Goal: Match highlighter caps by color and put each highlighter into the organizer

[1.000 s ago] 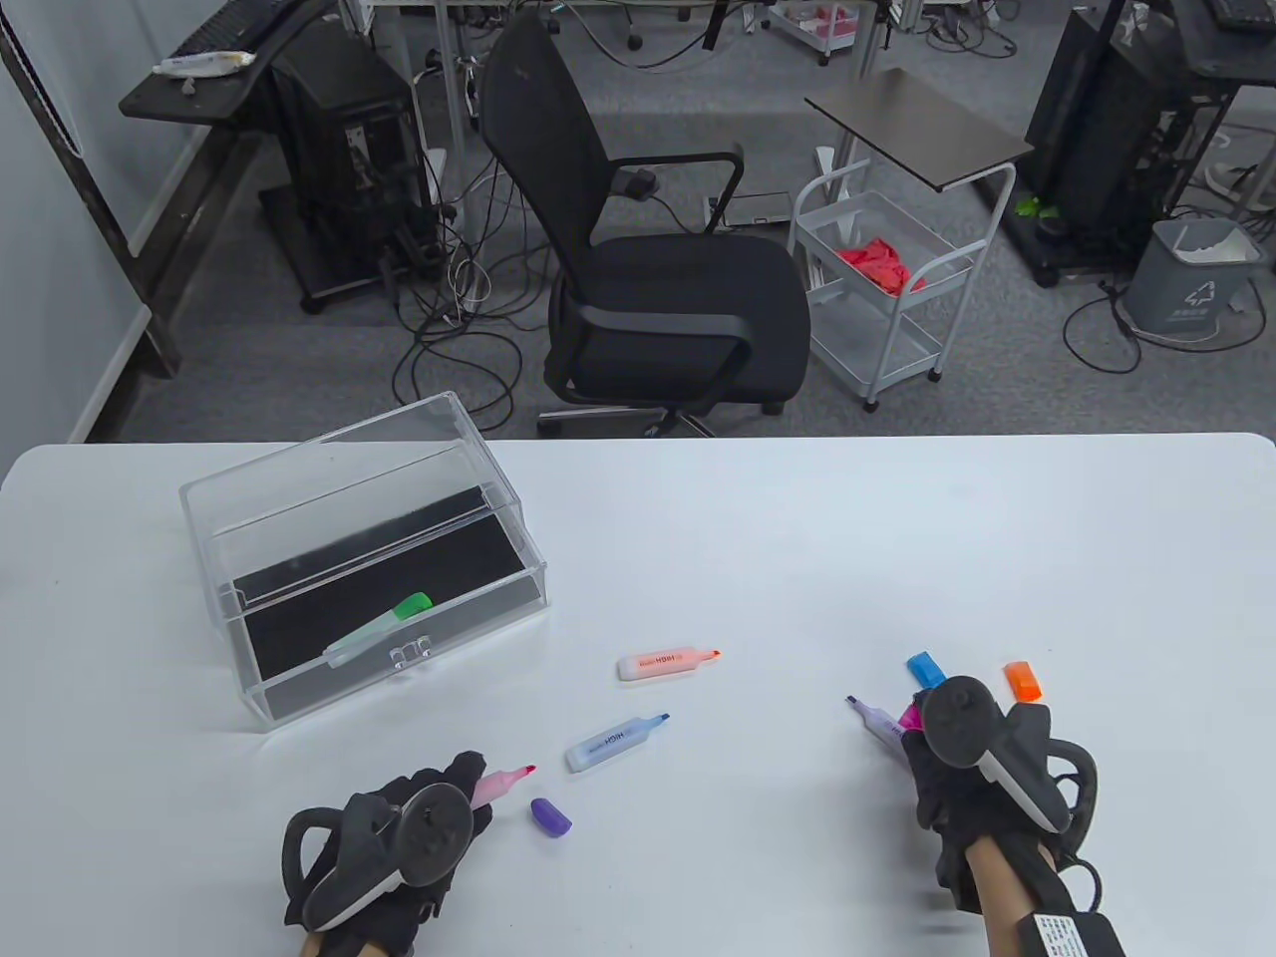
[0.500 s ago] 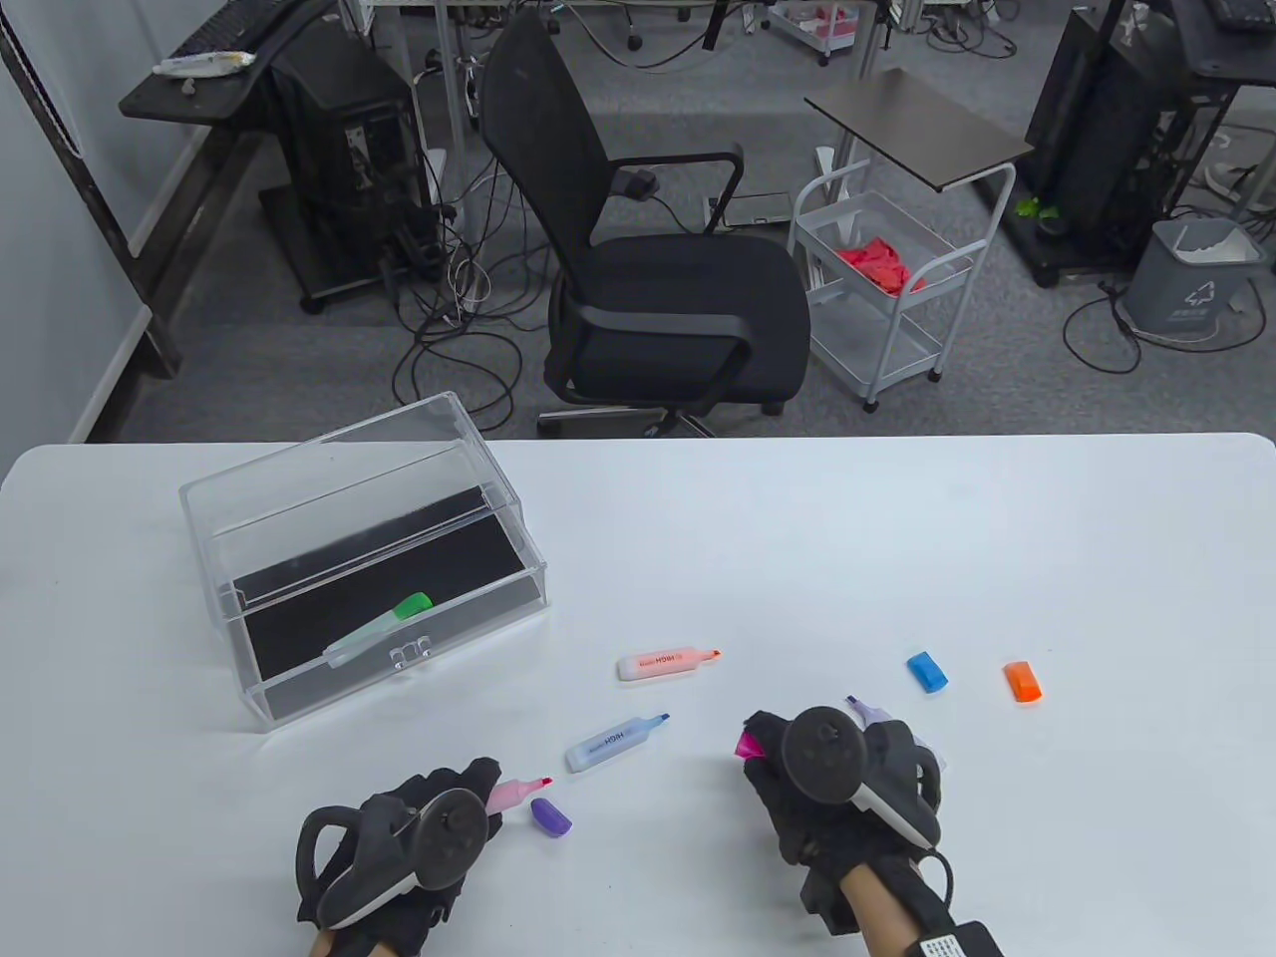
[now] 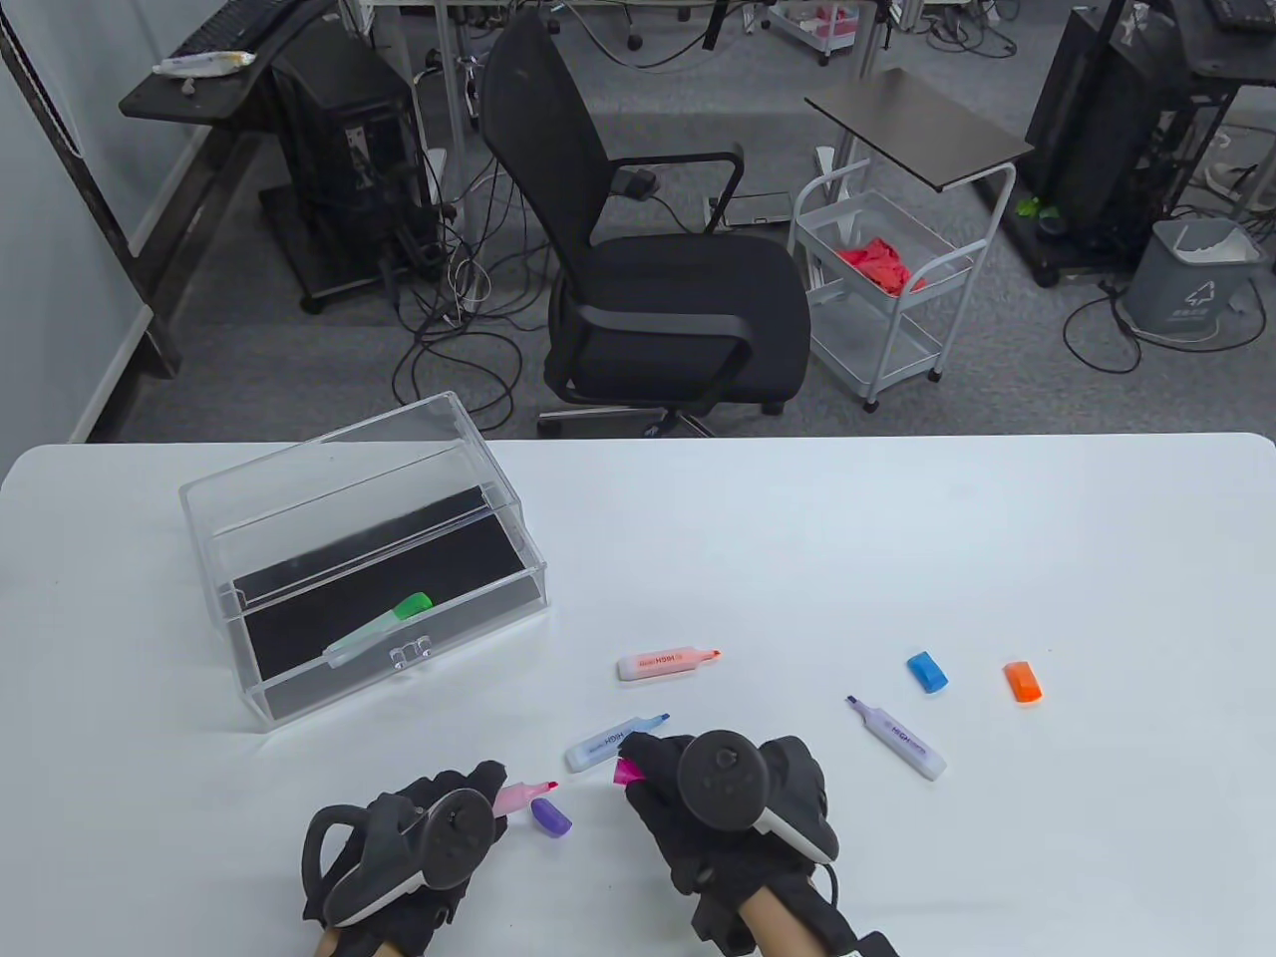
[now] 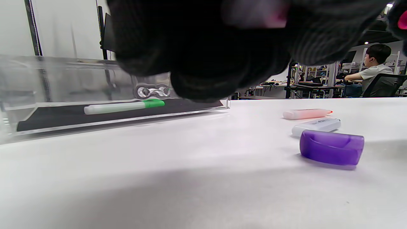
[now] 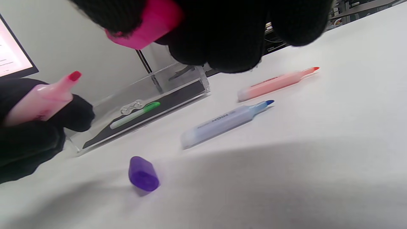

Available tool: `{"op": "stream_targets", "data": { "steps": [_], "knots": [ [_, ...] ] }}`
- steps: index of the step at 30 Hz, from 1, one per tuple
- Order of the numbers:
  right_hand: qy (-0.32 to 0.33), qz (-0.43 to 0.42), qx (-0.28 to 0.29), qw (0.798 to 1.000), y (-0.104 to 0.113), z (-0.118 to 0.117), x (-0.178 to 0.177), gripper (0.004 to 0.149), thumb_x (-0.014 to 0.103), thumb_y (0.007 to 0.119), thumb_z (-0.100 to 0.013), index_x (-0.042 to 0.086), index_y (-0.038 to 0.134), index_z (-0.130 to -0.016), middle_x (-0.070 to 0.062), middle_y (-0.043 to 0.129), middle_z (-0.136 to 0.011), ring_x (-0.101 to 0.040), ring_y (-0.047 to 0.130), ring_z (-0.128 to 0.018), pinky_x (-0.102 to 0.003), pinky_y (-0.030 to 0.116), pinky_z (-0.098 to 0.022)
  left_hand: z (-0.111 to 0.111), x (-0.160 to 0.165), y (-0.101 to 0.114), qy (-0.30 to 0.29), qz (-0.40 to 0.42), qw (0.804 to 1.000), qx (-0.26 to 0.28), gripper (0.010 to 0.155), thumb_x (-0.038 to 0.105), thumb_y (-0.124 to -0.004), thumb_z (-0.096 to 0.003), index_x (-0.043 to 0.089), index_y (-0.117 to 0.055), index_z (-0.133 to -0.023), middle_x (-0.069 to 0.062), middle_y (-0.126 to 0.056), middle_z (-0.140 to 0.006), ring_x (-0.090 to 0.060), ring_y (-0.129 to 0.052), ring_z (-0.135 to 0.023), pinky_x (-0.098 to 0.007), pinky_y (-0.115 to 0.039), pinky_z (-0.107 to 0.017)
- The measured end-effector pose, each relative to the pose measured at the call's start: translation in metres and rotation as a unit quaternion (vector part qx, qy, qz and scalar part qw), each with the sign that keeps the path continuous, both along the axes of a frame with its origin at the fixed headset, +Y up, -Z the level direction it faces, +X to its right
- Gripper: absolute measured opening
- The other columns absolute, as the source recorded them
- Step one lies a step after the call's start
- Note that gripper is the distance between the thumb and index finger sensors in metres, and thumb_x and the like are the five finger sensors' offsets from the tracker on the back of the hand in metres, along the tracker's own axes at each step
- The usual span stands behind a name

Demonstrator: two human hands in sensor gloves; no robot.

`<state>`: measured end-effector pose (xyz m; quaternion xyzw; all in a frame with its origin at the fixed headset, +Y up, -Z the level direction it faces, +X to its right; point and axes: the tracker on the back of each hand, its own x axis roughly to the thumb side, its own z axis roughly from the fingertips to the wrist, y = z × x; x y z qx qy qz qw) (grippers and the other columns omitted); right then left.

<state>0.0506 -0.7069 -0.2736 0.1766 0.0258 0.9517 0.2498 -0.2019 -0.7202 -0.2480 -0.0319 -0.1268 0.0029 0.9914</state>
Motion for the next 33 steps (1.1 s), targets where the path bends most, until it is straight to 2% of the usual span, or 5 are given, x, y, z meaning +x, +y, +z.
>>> {"op": "stream_targets", "data": {
  "steps": [9,20,26,33],
  "knots": [
    [0.016,-0.072,-0.018,0.997,-0.009,0.004,-0.008,0.052,0.038,0.075,-0.043,0.027,0.072,-0.094,-0.011,0.084,-0.085,-0.029,0.088,-0.073,-0.059,0.07,-0.059,-0.001,0.003,0.001,-0.014,0.0,1.0,0.004,0.057,0.057,-0.069,-0.0463,0.039,-0.061,-0.1,0.017,-0.088,-0.069,-0.01,-0.102,-0.041,-0.029,-0.089,-0.037],
    [0.043,-0.053,-0.009,0.998,-0.008,0.006,-0.019,0.051,0.038,0.074,-0.044,0.028,0.072,-0.094,-0.011,0.082,-0.086,-0.029,0.087,-0.073,-0.058,0.07,-0.058,0.001,0.018,0.002,-0.045,0.002,0.999,0.007,0.057,0.057,-0.068,-0.0463,0.039,-0.062,-0.1,0.017,-0.088,-0.069,-0.01,-0.101,-0.041,-0.029,-0.089,-0.037],
    [0.09,-0.076,-0.029,0.993,-0.013,0.009,-0.026,0.053,0.039,0.072,-0.044,0.025,0.066,-0.095,-0.012,0.078,-0.086,-0.03,0.082,-0.073,-0.058,0.067,-0.058,0.005,0.024,0.004,-0.07,0.003,0.998,0.004,0.057,0.057,-0.068,-0.046,0.038,-0.062,-0.099,0.017,-0.089,-0.068,-0.01,-0.101,-0.04,-0.029,-0.089,-0.036],
    [0.132,-0.15,-0.034,0.979,-0.015,0.017,-0.024,0.055,0.043,0.065,-0.044,0.021,0.062,-0.095,-0.01,0.078,-0.077,-0.029,0.08,-0.065,-0.055,0.067,-0.052,0.011,0.024,0.011,-0.124,0.048,0.991,0.009,0.057,0.059,-0.066,-0.0437,0.036,-0.067,-0.095,0.016,-0.092,-0.062,-0.01,-0.1,-0.03,-0.03,-0.089,-0.029]
  ]
}}
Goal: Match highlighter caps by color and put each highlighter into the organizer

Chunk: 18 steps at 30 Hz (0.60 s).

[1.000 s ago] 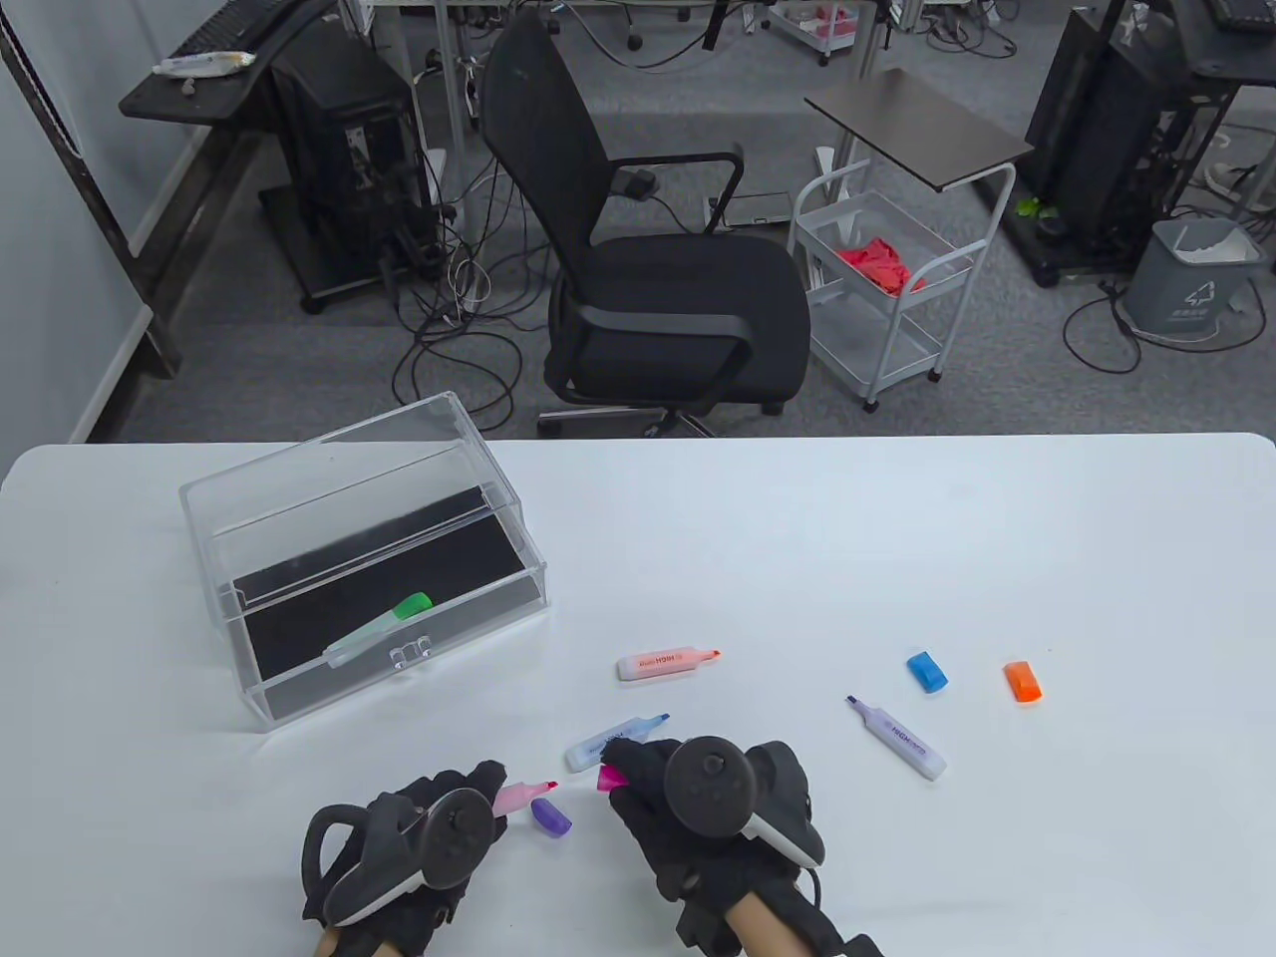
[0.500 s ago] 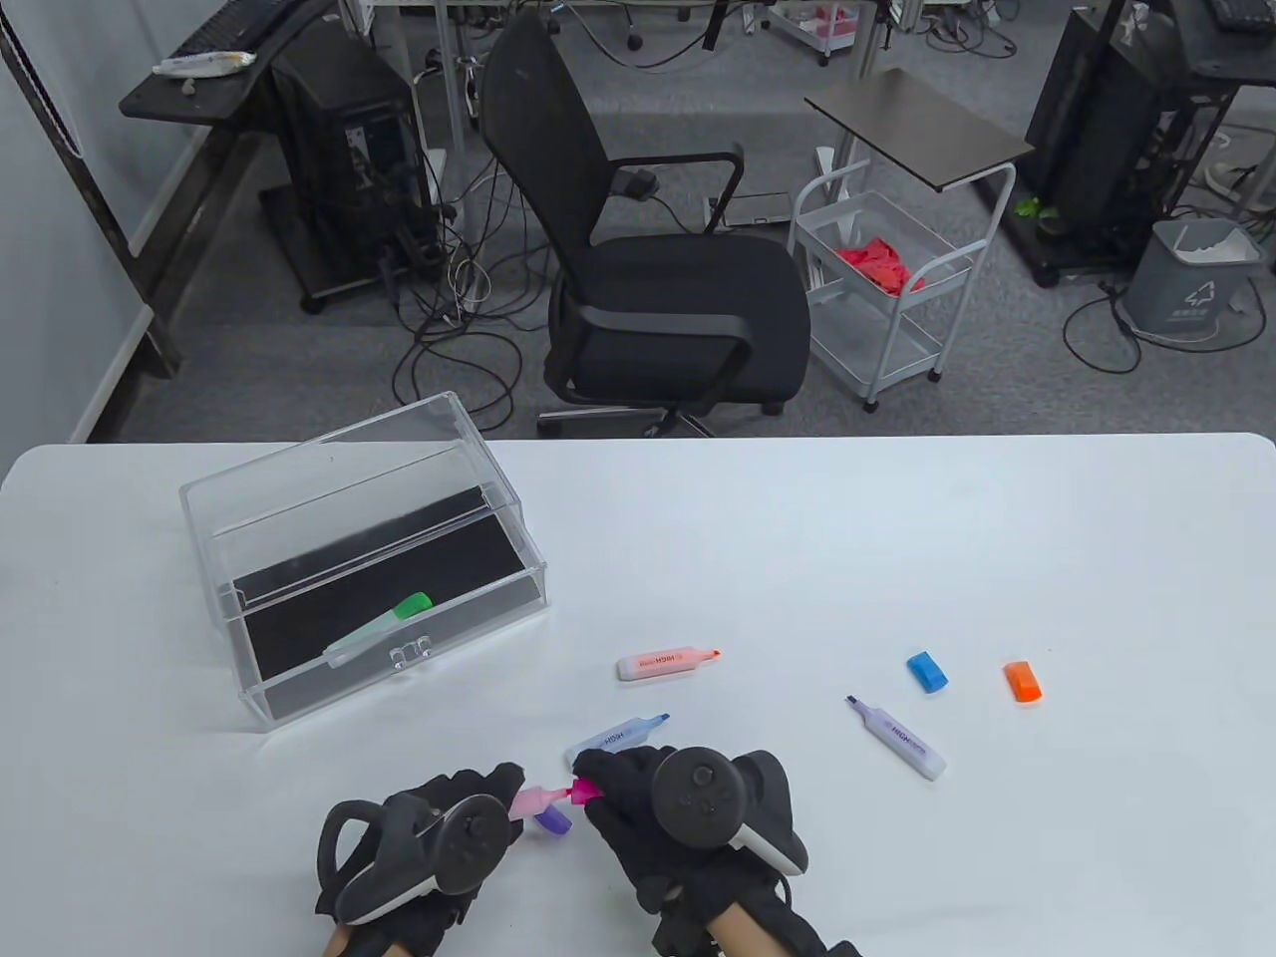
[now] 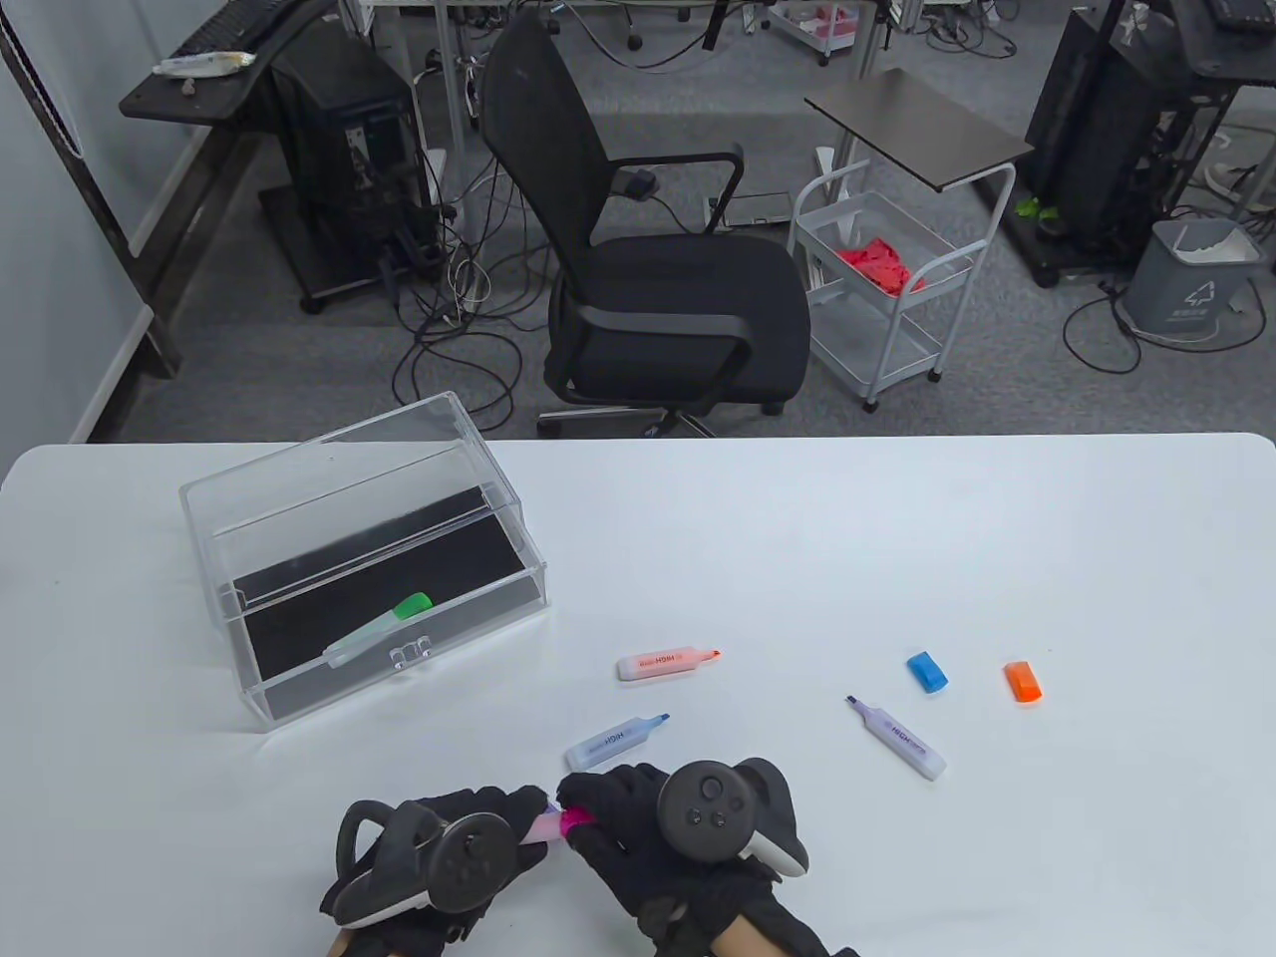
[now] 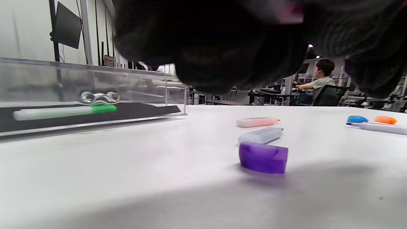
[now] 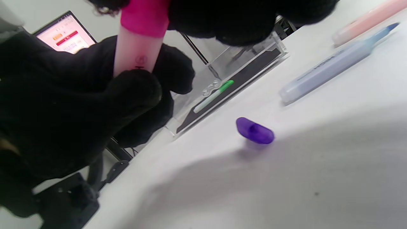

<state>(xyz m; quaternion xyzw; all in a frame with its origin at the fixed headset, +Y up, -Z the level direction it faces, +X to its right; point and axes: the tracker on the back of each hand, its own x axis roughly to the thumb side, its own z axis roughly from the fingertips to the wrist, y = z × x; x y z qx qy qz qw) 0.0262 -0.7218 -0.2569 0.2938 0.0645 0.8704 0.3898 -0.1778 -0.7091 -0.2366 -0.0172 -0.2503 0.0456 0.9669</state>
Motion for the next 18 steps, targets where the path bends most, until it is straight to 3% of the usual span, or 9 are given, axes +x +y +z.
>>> {"op": "stream_targets", "data": {
  "steps": [9,18],
  "knots": [
    [-0.007,0.0,0.016,1.0,0.004,0.01,-0.006,0.059,0.044,0.056,-0.044,0.017,0.05,-0.096,-0.007,0.074,-0.066,-0.029,0.077,-0.061,-0.056,0.066,-0.048,0.013,0.008,0.011,0.01,-0.013,0.998,0.061,0.053,0.061,-0.067,-0.0418,0.036,-0.075,-0.087,0.017,-0.094,-0.05,-0.007,-0.098,-0.017,-0.028,-0.088,-0.018],
    [0.008,-0.015,0.03,0.999,0.007,0.017,-0.005,0.061,0.044,0.056,-0.043,0.016,0.045,-0.096,-0.008,0.074,-0.065,-0.029,0.077,-0.058,-0.056,0.067,-0.045,0.015,0.012,0.011,0.0,0.029,0.998,0.05,0.05,0.061,-0.068,-0.0416,0.033,-0.078,-0.082,0.018,-0.094,-0.044,-0.008,-0.098,-0.012,-0.028,-0.088,-0.013]
  ]
}}
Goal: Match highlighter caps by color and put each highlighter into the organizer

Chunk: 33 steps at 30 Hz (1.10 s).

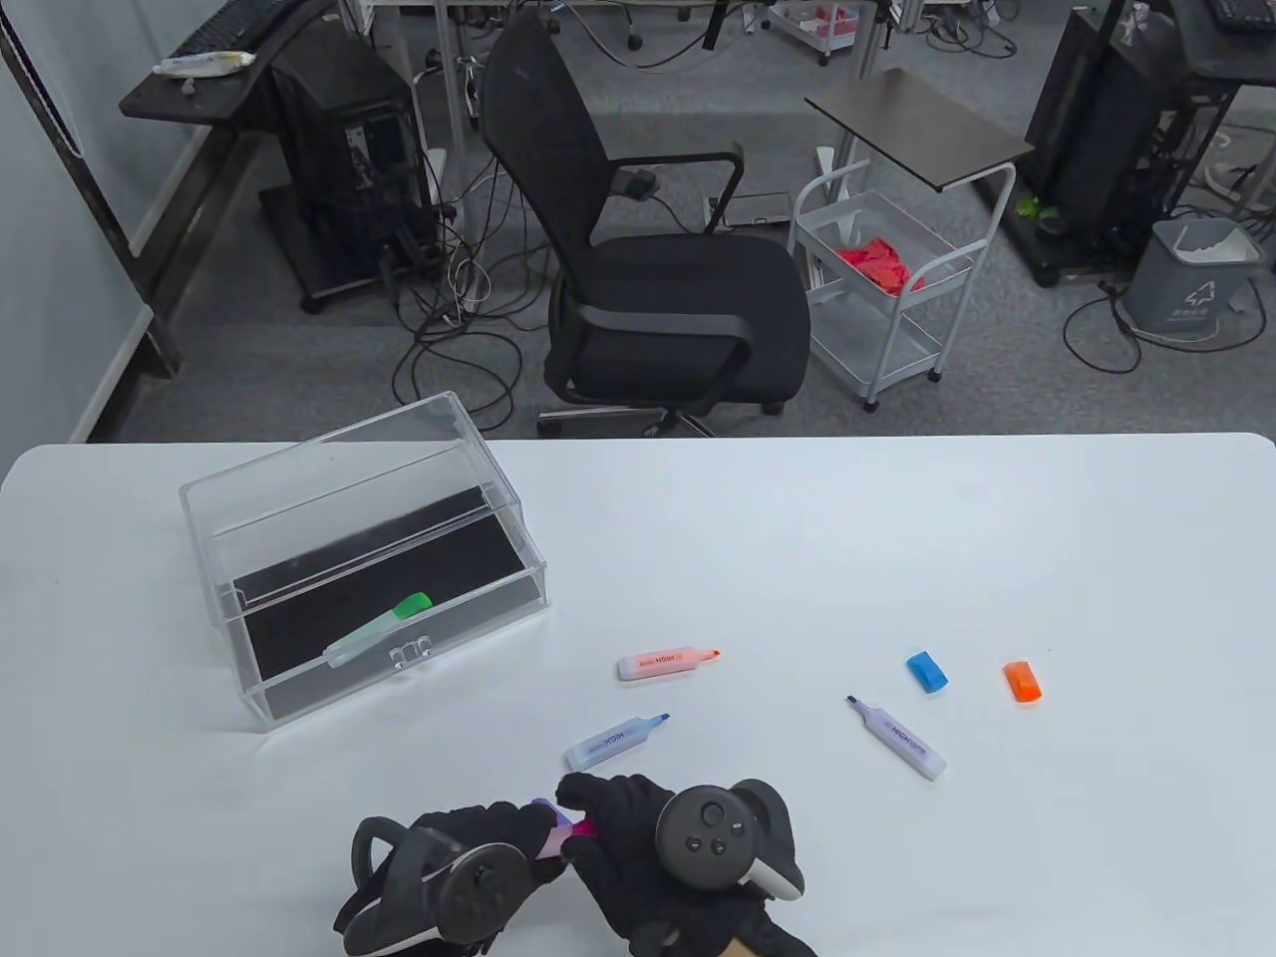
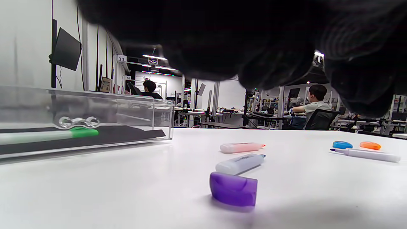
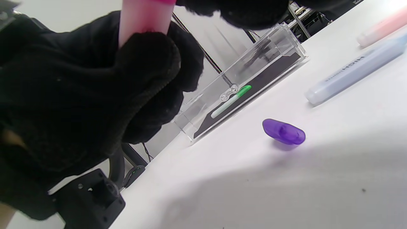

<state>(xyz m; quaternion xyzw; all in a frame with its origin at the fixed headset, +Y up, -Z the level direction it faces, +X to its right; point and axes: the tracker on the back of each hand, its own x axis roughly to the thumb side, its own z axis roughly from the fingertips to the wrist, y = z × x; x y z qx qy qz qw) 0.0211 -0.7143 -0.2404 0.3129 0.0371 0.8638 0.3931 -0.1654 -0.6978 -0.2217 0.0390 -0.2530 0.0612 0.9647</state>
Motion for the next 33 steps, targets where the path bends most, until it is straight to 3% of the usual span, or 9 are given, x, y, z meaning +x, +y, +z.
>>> {"op": "stream_targets", "data": {
  "steps": [8,13,17,28,33],
  "knots": [
    [-0.024,0.008,0.008,1.0,-0.002,0.001,-0.001,0.061,0.045,0.057,-0.043,0.019,0.043,-0.097,-0.009,0.073,-0.071,-0.031,0.076,-0.064,-0.057,0.065,-0.05,-0.002,-0.001,-0.002,0.014,-0.003,1.0,-0.004,0.05,0.062,-0.069,-0.0419,0.035,-0.078,-0.082,0.018,-0.094,-0.045,-0.008,-0.098,-0.014,-0.028,-0.088,-0.015],
    [-0.05,0.072,0.008,0.996,-0.007,-0.005,0.002,0.068,0.048,0.062,-0.043,0.023,0.037,-0.101,-0.014,0.059,-0.096,-0.04,0.061,-0.086,-0.065,0.048,-0.065,-0.008,0.0,-0.01,0.035,-0.033,0.999,-0.01,0.051,0.062,-0.068,-0.0426,0.036,-0.076,-0.085,0.018,-0.094,-0.049,-0.008,-0.099,-0.018,-0.028,-0.089,-0.019],
    [-0.081,0.106,0.006,0.991,-0.01,-0.008,0.008,0.07,0.05,0.065,-0.042,0.027,0.037,-0.103,-0.013,0.046,-0.108,-0.041,0.05,-0.097,-0.069,0.037,-0.07,-0.012,-0.003,-0.015,0.052,-0.048,0.997,-0.018,0.052,0.062,-0.067,-0.0431,0.035,-0.074,-0.087,0.019,-0.093,-0.051,-0.008,-0.1,-0.02,-0.028,-0.089,-0.02],
    [-0.148,0.174,0.006,0.974,-0.009,-0.014,0.025,0.071,0.05,0.068,-0.043,0.032,0.035,-0.104,-0.005,0.029,-0.116,-0.036,0.026,-0.108,-0.07,0.02,-0.071,-0.028,-0.024,-0.02,0.112,-0.064,0.991,-0.025,0.054,0.062,-0.067,-0.0442,0.035,-0.071,-0.091,0.018,-0.092,-0.055,-0.009,-0.1,-0.025,-0.028,-0.089,-0.024],
    [-0.178,0.219,0.043,0.958,-0.002,-0.012,0.022,0.071,0.051,0.068,-0.042,0.034,0.037,-0.104,-0.003,0.026,-0.116,-0.034,0.021,-0.109,-0.07,0.018,-0.071,-0.04,-0.035,-0.02,0.138,-0.076,0.987,-0.035,0.055,0.062,-0.066,-0.0447,0.035,-0.069,-0.093,0.018,-0.092,-0.058,-0.009,-0.1,-0.027,-0.028,-0.089,-0.026]
  ]
}}
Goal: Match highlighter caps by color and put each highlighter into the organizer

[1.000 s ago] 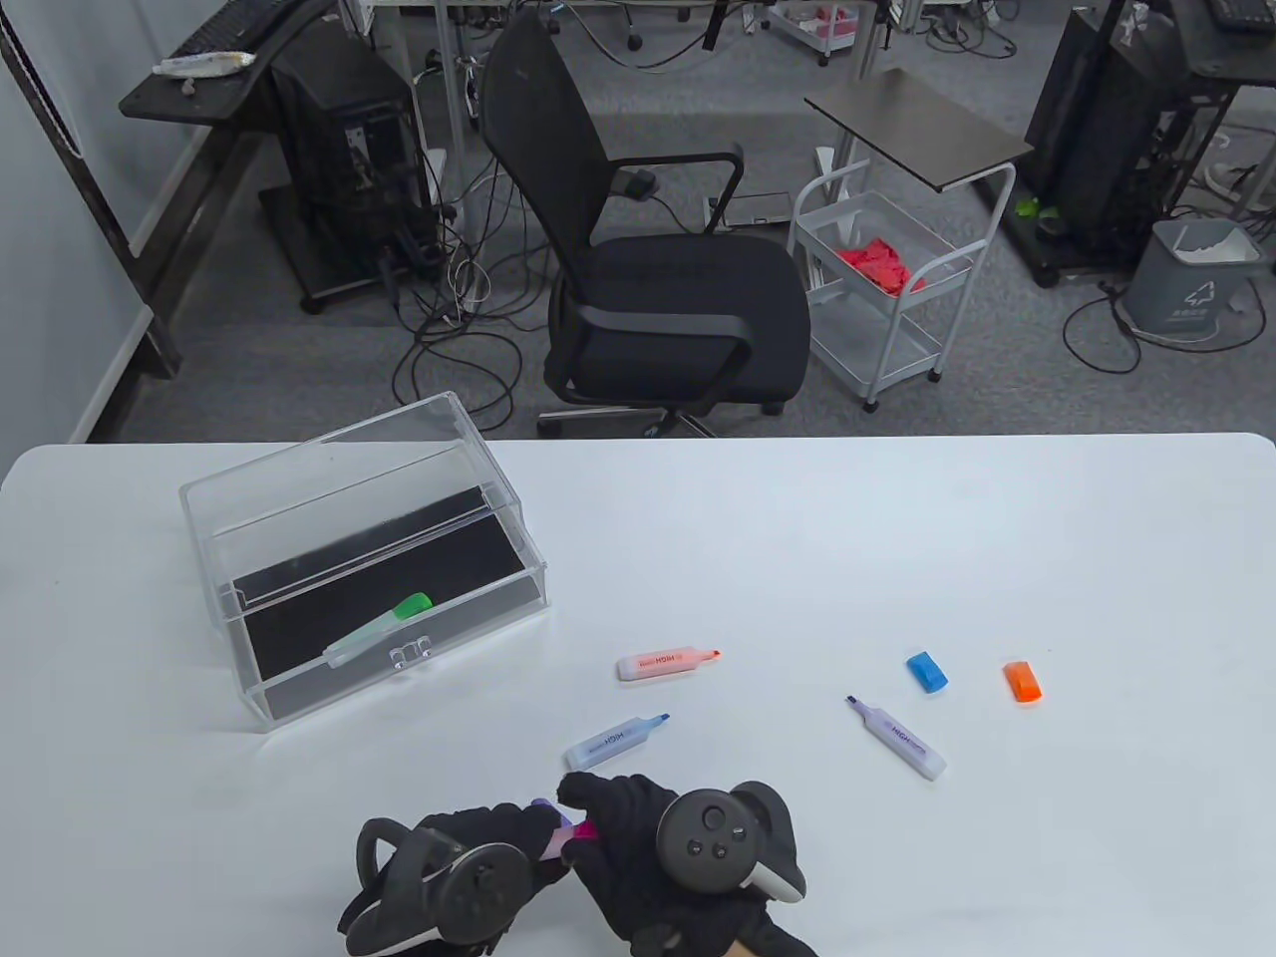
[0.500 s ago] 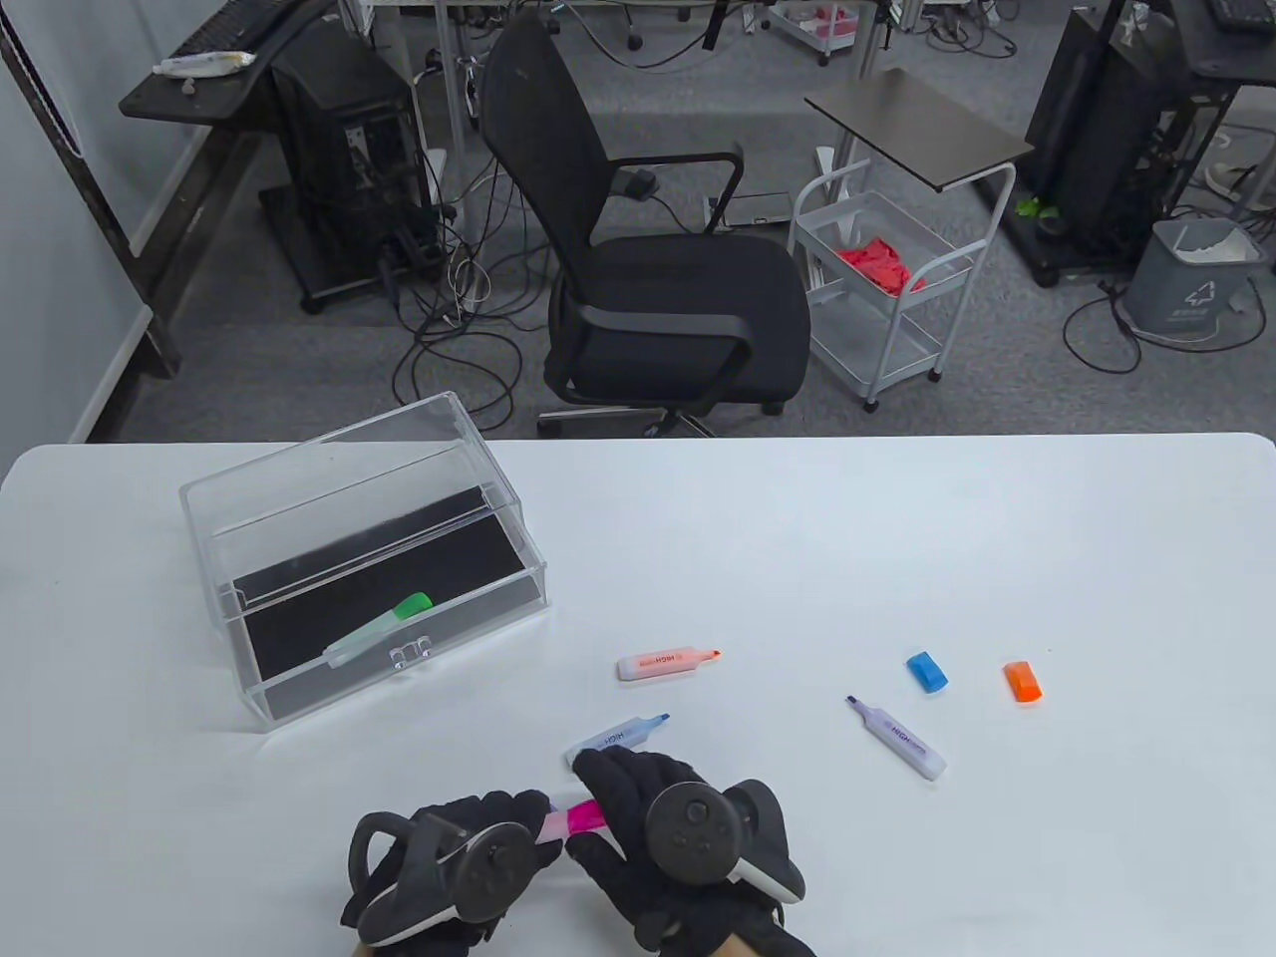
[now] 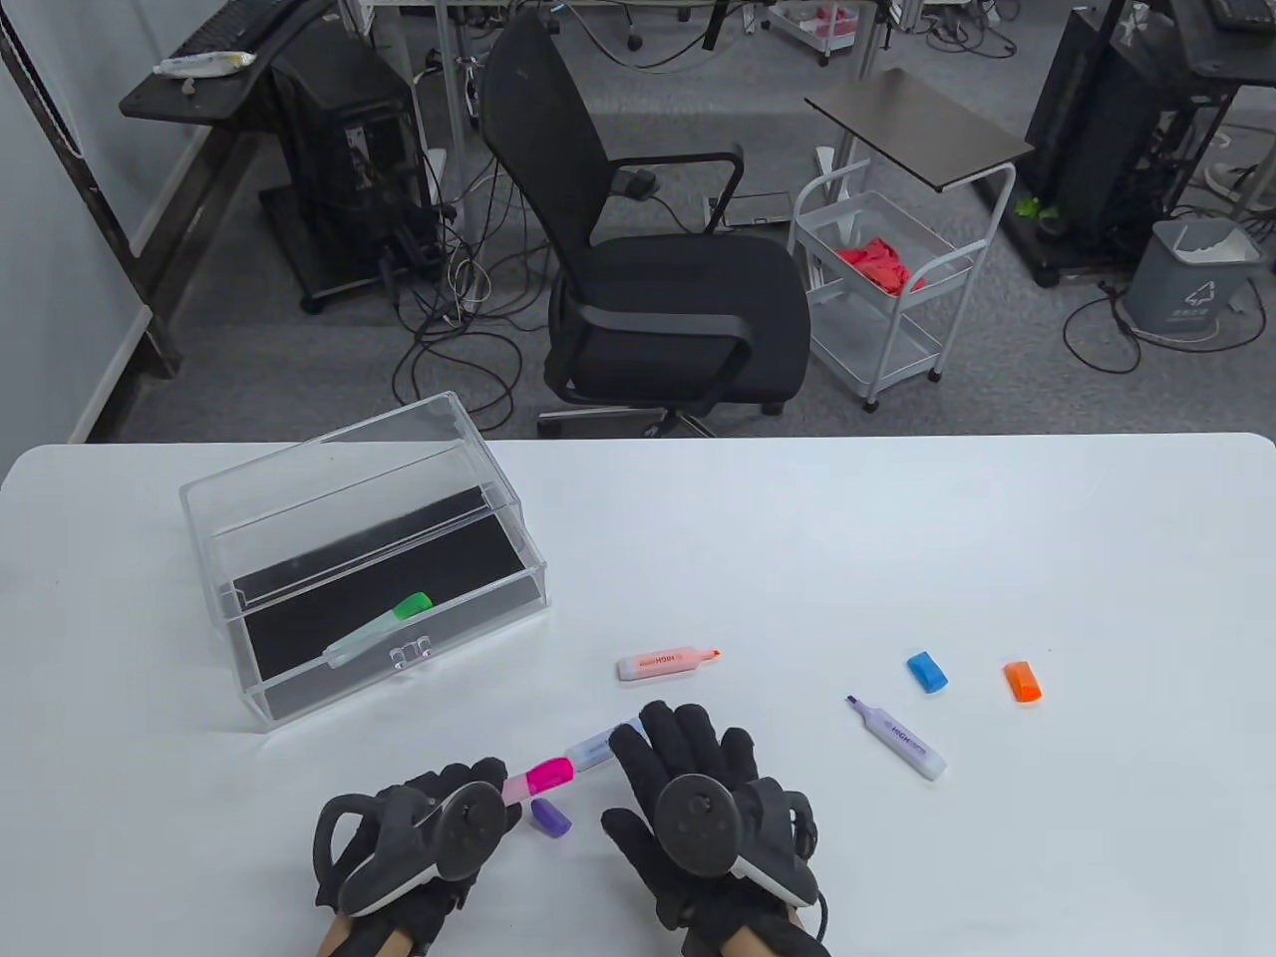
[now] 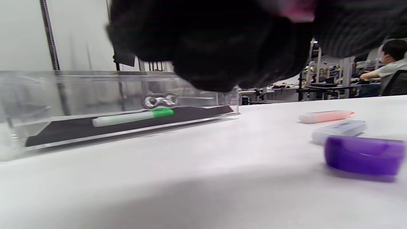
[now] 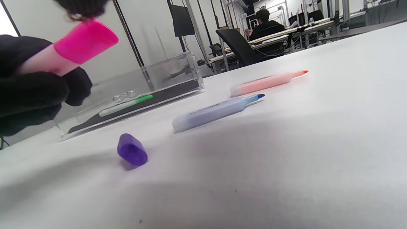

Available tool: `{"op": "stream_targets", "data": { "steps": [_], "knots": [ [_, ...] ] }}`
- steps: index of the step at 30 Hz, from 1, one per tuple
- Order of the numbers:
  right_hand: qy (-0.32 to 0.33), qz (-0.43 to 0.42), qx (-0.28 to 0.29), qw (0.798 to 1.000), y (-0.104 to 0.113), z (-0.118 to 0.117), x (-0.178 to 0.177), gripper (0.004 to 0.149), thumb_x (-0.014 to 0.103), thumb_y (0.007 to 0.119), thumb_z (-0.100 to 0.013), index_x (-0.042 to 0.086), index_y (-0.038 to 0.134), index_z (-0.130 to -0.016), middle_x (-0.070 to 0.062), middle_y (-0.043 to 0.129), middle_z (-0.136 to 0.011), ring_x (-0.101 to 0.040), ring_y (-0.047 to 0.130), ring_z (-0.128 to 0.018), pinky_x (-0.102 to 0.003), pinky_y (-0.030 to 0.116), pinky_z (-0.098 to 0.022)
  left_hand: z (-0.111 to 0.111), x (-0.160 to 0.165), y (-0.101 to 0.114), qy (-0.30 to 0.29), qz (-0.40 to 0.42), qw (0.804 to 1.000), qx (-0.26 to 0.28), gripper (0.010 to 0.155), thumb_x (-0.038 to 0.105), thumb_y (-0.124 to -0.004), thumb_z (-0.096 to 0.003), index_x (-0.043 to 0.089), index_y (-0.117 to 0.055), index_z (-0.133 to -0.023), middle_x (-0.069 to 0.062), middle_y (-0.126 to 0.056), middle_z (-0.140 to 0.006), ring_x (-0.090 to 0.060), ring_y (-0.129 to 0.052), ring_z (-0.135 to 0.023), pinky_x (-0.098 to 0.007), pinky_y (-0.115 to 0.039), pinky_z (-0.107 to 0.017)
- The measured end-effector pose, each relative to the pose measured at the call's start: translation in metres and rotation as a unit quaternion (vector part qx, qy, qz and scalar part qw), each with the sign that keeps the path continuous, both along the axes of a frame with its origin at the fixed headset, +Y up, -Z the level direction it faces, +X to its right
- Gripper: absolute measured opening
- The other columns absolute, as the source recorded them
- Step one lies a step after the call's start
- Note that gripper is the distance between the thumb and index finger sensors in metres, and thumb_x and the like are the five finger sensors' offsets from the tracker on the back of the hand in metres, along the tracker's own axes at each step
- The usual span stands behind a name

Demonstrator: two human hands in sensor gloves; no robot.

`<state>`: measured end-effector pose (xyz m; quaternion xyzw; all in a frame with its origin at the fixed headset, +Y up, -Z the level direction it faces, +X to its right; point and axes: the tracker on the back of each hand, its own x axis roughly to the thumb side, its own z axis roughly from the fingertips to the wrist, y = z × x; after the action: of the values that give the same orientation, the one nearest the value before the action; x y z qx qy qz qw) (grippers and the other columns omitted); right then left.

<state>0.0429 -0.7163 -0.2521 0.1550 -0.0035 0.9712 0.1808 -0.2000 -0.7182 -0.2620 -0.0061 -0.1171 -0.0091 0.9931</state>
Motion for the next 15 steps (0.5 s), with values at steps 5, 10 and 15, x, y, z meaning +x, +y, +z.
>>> {"op": "stream_targets", "data": {
  "steps": [5,10,15],
  "knots": [
    [-0.013,0.029,-0.009,0.999,-0.002,0.001,0.0,0.071,0.052,0.068,-0.043,0.036,0.034,-0.104,-0.002,0.02,-0.116,-0.035,0.015,-0.108,-0.07,0.017,-0.071,-0.019,-0.014,0.018,0.032,-0.018,0.999,0.009,0.055,0.062,-0.066,-0.0449,0.035,-0.07,-0.092,0.017,-0.092,-0.058,-0.01,-0.1,-0.028,-0.029,-0.089,-0.027],
    [-0.036,0.043,-0.003,0.998,0.002,0.001,0.007,0.072,0.051,0.069,-0.043,0.035,0.034,-0.104,-0.003,0.019,-0.116,-0.034,0.013,-0.107,-0.07,0.016,-0.07,-0.051,-0.029,0.037,0.071,-0.036,0.997,0.004,0.055,0.062,-0.066,-0.0453,0.035,-0.069,-0.093,0.016,-0.091,-0.06,-0.011,-0.1,-0.03,-0.03,-0.089,-0.029],
    [-0.049,0.042,-0.017,0.998,-0.001,0.001,0.014,0.072,0.051,0.07,-0.043,0.034,0.035,-0.104,-0.003,0.019,-0.116,-0.034,0.013,-0.107,-0.07,0.016,-0.07,-0.092,-0.045,0.047,0.119,-0.045,0.992,-0.011,0.058,0.062,-0.064,-0.0459,0.035,-0.063,-0.097,0.015,-0.088,-0.066,-0.012,-0.099,-0.037,-0.031,-0.087,-0.034]
  ]
}}
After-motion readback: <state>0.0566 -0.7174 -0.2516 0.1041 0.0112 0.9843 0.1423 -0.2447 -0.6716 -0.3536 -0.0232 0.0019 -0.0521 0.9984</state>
